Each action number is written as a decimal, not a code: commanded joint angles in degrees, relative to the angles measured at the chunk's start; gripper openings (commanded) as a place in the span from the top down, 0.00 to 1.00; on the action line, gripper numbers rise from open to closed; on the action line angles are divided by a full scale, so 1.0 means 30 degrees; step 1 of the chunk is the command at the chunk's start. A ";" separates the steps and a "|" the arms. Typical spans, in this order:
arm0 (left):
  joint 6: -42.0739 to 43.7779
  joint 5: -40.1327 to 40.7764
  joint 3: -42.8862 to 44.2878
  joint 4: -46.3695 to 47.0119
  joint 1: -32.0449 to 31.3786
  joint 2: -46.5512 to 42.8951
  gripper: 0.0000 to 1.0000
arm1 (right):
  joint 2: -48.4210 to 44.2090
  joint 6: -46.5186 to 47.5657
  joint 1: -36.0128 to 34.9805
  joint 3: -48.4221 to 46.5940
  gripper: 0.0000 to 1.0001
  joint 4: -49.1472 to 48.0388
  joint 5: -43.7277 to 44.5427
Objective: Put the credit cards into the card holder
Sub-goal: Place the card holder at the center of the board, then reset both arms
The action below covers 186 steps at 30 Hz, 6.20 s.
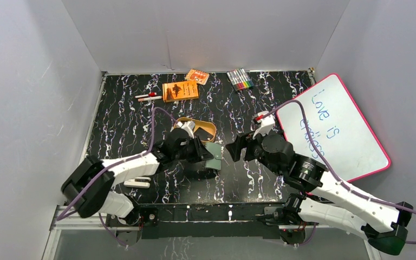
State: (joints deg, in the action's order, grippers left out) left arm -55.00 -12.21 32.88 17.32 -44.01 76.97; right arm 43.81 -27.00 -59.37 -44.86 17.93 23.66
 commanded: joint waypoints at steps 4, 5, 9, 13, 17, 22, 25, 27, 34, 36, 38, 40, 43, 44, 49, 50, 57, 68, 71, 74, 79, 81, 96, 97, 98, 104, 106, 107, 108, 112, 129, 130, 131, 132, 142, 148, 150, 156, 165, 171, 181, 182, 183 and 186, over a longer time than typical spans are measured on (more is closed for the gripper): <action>0.0383 -0.0874 0.3744 0.1946 -0.0799 0.4783 1.00 | -0.1593 0.1024 0.0003 -0.1573 0.17 0.0533 0.1845; 0.0354 -0.0687 0.4240 0.1841 -0.1022 0.5431 1.00 | -0.1724 0.1010 0.0003 -0.1548 0.17 0.0604 0.1830; 0.0934 0.0347 0.6683 0.0212 -0.2332 0.7852 1.00 | -0.1991 0.0820 0.0008 -0.1309 0.17 0.0889 0.1835; 0.1231 0.1185 0.7836 -0.0873 -0.3207 0.9102 1.00 | -0.1921 0.0710 -0.0010 -0.1306 0.17 0.0907 0.1698; 0.1465 0.1843 0.7699 -0.1462 -0.3464 0.8979 0.86 | -0.1973 0.0696 -0.0002 -0.1237 0.17 0.0930 0.1737; 0.1598 0.2379 0.7298 -0.1877 -0.3494 0.8329 0.64 | -0.2043 0.0659 -0.0012 -0.0963 0.17 0.0721 0.1681; 0.1658 0.2511 0.7193 -0.2063 -0.3509 0.8183 0.58 | -0.2038 0.0619 -0.0014 -0.0954 0.17 0.0647 0.1585; 0.1658 0.2588 0.7088 -0.2082 -0.3523 0.8174 0.56 | -0.2022 0.0560 0.0008 -0.0954 0.17 0.0693 0.1549; 0.1721 0.2889 0.7086 -0.2413 -0.3580 0.8045 0.52 | -0.2127 0.0480 -0.0014 -0.0925 0.17 0.0789 0.1521; 0.1768 0.2989 0.7086 -0.2512 -0.3582 0.7945 0.50 | -0.2115 0.0461 -0.0021 -0.0925 0.17 0.0790 0.1516; 0.1800 0.3077 0.7060 -0.2617 -0.3626 0.7850 0.49 | -0.2058 0.0432 0.0001 -0.0925 0.17 0.0790 0.1518; 0.1790 0.3146 0.6998 -0.2704 -0.3666 0.7737 0.47 | -0.2020 0.0447 -0.0002 -0.0925 0.17 0.0768 0.1518; 0.1824 0.3326 0.6898 -0.2770 -0.3688 0.7548 0.46 | -0.1959 0.0447 -0.0013 -0.0925 0.17 0.0738 0.1518; 0.1860 0.3346 0.6853 -0.2780 -0.3698 0.7513 0.46 | -0.1927 0.0447 -0.0013 -0.0925 0.17 0.0704 0.1518; 0.1993 0.3497 0.6851 -0.2808 -0.3784 0.7564 0.44 | -0.1884 0.0448 -0.0018 -0.0841 0.17 0.0643 0.1444; 0.1991 0.3511 0.6848 -0.2840 -0.3787 0.7566 0.44 | -0.1874 0.0447 -0.0007 -0.0816 0.17 0.0603 0.1446; 0.2277 0.3800 0.6844 -0.2756 -0.3899 0.7402 0.39 | -0.1629 0.0426 0.0005 -0.0545 0.17 0.0496 0.1568; 0.2174 0.5381 0.6636 -0.3380 -0.3970 0.6264 0.10 | -0.1319 0.0673 -0.0013 -0.0222 0.17 0.0286 0.2012; 0.2146 0.5523 0.6703 -0.3653 -0.3963 0.5779 0.10 | -0.1271 0.0630 -0.0017 -0.0249 0.17 0.0306 0.2052; 0.2135 0.5843 0.6698 -0.4144 -0.3978 0.4942 0.10 | -0.1155 0.0485 -0.0002 -0.0395 0.17 0.0519 0.2399; 0.2175 0.6251 0.6712 -0.5977 -0.3963 0.2208 0.10 | -0.0666 0.0445 -0.0012 -0.1109 0.17 0.1177 0.2996; 0.2216 0.6768 0.6542 -0.7287 -0.3963 0.0598 0.10 | -0.0504 0.0447 -0.0016 -0.1356 0.16 0.1195 0.3104; -1.1334 1.9586 0.6761 -2.5899 -0.3729 -0.6326 0.09 | 0.8385 -0.4260 0.1587 -0.6063 0.01 0.3879 0.4092; -1.0855 1.9665 0.6715 -2.5754 -0.3729 -0.6361 0.10 | 0.9389 -0.4393 0.3029 -0.6958 0.01 0.4534 0.2363; -1.0610 1.9704 0.6768 -2.5740 -0.3729 -0.6377 0.10 | 1.0166 -0.4194 0.4406 -0.7667 0.01 0.4715 0.0001; -0.7849 2.0284 0.8833 -2.5589 -0.3729 -0.6078 0.06 | 1.0572 -0.0406 0.5796 -0.8559 0.01 0.1916 -0.1168; -0.3989 2.0338 0.9647 -2.4305 -0.3729 -0.6033 0.03 | 1.0022 0.0548 0.5813 -0.8726 0.01 0.0491 -0.0948; -0.0390 2.0044 1.0035 -2.2768 -0.3729 -0.6041 0.05 | 0.9846 0.0965 0.5813 -0.8972 0.02 -0.0050 -0.0728; 0.0968 2.0363 1.0677 -2.2169 -0.3729 -0.5945 0.05 | 0.9733 0.1390 0.5813 -0.9427 0.02 -0.0418 -0.0411; 0.4897 2.2534 1.4601 -2.1592 -0.3707 -0.5028 0.06 | 1.0105 0.3382 0.5758 -1.2839 0.02 -0.0419 0.1274; 0.9415 1.1132 2.3999 -1.9695 0.4022 0.0372 0.06 | 1.1748 1.5203 -0.0056 -1.7295 0.01 -0.5706 0.8230; 0.9093 1.0478 2.3555 -1.9376 0.4290 0.0310 0.07 | 1.1135 1.4181 -0.0048 -1.6876 0.01 -0.5362 0.7436; 0.8936 1.0173 2.2961 -1.8805 0.4374 0.0049 0.07 | 1.0403 1.3717 -0.0069 -1.6286 0.01 -0.5161 0.6619; 0.8920 0.9999 2.2345 -1.8162 0.4400 -0.0430 0.07 | 0.9528 1.3498 -0.0057 -1.5600 0.01 -0.5246 0.5978; 1.1331 1.1100 1.5923 -1.2219 0.4386 -0.8973 0.05 | 0.1163 1.2481 -0.0070 -0.7249 0.01 -0.6633 0.7506; 1.1151 1.3357 1.6600 -1.3767 0.4386 -0.9747 0.05 | 0.0858 1.1744 -0.0060 -0.8308 0.02 -0.5014 0.8743; 1.1247 1.3710 1.7603 -1.4595 0.4386 -0.9353 0.05 | 0.1074 1.1781 -0.0050 -0.9068 0.01 -0.5157 0.8424; 1.1940 1.3947 1.9755 -1.5213 0.4287 -0.8754 0.06 | 0.2547 1.1864 -0.0054 -1.3074 0.02 -0.5436 0.6295; 1.2483 1.2797 2.2638 -1.5150 0.3798 -0.7035 0.06 | 0.6541 1.2467 -0.0050 -1.9783 0.01 -0.6667 0.2922; 1.3022 1.2764 2.3649 -1.4845 0.3441 -0.6087 0.06 | 0.8768 1.3447 -0.0072 -2.1522 0.01 -0.8738 0.1648; 1.4666 1.3905 2.4710 -1.4079 0.2449 -0.5452 0.06 | 1.2537 2.1788 -0.2715 -2.3879 0.01 -1.4141 0.5702; 1.4707 1.3985 2.4538 -1.4015 0.2405 -0.5490 0.06 | 1.2652 2.2534 -0.2929 -2.3548 0.01 -1.4383 0.6714; 1.4750 1.4021 2.4359 -1.3949 0.2370 -0.5572 0.06 | 1.2684 2.2771 -0.2989 -2.3151 0.02 -1.4408 0.7492; 1.4860 1.4030 2.3922 -1.3859 0.2286 -0.5768 0.06 | 1.1490 2.1223 -0.3073 -2.0800 0.01 -1.3770 0.8017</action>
State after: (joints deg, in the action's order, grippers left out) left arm -12.71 28.21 105.45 -26.39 -36.62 60.97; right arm 82.56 33.65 -68.23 -112.53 -17.98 39.70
